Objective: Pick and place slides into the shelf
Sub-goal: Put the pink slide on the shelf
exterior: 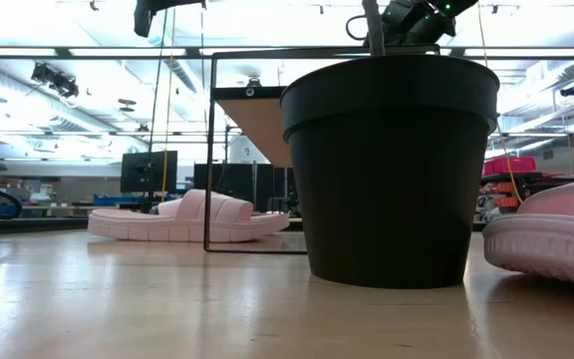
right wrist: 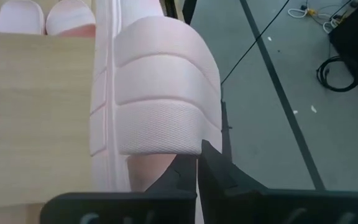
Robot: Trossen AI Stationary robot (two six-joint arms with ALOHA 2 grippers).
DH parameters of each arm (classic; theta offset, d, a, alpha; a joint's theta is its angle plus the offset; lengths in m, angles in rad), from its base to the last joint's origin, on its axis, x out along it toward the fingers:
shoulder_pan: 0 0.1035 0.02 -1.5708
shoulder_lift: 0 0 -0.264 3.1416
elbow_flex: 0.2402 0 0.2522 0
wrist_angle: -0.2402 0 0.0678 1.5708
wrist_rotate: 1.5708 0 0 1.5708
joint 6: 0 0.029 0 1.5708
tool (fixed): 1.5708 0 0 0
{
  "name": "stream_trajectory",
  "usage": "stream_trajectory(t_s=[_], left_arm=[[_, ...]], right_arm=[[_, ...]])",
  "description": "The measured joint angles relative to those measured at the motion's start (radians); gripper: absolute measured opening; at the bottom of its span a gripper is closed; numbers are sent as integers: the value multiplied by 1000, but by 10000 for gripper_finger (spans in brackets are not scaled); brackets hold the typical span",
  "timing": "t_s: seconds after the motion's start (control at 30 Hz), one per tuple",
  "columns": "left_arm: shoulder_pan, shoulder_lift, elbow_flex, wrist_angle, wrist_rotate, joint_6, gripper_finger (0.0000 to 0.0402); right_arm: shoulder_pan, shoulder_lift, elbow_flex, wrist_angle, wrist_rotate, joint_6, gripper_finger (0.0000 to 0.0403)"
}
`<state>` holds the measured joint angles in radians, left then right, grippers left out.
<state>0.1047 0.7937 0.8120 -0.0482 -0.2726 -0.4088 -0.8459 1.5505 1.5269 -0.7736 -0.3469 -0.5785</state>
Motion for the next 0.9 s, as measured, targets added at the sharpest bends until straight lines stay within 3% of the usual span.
stream_trajectory(t_s=[0.9], left_arm=[[0,0,0,0,0,0,107]], right_arm=[[-3,0,0,-44,56,-14,0]])
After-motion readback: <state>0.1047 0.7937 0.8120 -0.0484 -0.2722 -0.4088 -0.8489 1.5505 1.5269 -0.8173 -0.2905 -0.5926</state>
